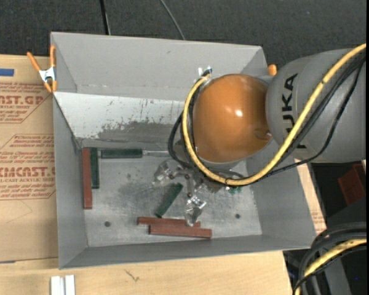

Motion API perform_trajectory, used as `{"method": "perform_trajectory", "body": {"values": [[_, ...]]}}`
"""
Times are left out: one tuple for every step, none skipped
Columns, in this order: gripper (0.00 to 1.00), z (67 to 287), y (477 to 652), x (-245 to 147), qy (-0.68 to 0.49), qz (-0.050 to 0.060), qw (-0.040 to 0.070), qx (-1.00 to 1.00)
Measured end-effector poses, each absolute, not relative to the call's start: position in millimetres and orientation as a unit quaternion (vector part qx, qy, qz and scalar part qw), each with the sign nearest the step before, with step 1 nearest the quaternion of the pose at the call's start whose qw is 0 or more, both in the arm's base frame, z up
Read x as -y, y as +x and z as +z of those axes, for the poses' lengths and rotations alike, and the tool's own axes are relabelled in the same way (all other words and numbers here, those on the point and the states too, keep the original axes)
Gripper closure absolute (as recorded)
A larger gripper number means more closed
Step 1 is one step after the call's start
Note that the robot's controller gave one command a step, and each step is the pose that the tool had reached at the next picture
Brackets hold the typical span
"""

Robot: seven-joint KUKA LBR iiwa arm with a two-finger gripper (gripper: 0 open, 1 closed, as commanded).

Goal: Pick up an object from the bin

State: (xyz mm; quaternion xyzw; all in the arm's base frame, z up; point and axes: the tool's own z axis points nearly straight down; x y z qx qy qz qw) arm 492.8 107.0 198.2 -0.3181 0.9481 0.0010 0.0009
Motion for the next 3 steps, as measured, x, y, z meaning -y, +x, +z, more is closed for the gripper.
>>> {"method": "perform_trajectory", "body": {"values": [[0.0, 147, 497.8, -95, -0.358, 0.001, 0.003, -0.934], [1.0, 78, 546.0, -73, -0.407, 0.0, 0.009, -0.913], [1.0, 78, 546.0, -73, -0.407, 0.0, 0.009, -0.913]]}}
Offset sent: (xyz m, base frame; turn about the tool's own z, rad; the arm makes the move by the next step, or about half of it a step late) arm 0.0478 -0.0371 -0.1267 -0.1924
